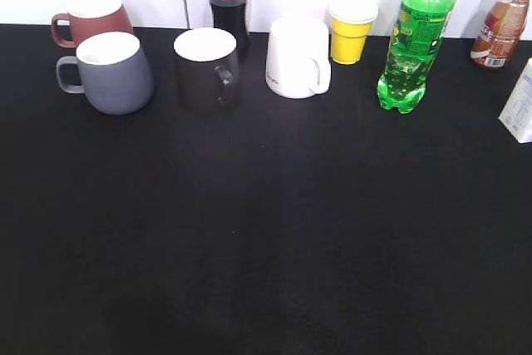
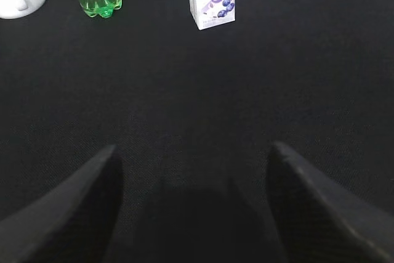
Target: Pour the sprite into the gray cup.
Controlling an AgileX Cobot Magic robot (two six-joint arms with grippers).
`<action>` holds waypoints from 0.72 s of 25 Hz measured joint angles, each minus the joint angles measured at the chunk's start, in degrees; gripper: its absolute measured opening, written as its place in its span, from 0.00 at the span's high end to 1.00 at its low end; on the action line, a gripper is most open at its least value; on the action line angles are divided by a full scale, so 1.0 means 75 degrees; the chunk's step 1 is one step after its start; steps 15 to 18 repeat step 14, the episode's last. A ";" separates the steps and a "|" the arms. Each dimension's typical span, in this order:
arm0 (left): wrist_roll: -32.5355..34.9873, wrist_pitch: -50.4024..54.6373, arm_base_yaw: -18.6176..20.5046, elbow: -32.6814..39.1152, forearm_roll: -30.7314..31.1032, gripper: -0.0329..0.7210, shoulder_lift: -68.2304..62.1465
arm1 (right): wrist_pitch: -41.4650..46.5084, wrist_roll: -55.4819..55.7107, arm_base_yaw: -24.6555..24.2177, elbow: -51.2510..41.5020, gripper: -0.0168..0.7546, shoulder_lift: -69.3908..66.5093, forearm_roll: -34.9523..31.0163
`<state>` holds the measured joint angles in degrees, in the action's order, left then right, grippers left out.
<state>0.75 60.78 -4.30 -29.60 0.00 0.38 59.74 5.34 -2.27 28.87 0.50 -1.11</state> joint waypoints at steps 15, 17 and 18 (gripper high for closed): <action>0.0000 0.0000 0.0000 0.0000 0.0000 0.49 0.0000 | 0.0000 0.0000 0.0000 0.0000 0.26 0.0000 0.0000; 0.0000 0.0000 0.0000 0.0000 0.0000 0.49 0.0000 | 0.0000 0.0000 0.0000 0.0000 0.26 0.0000 0.0000; 0.0000 0.0000 0.0000 0.0000 0.0000 0.49 0.0000 | 0.0000 0.0000 0.0000 0.0000 0.26 0.0000 0.0000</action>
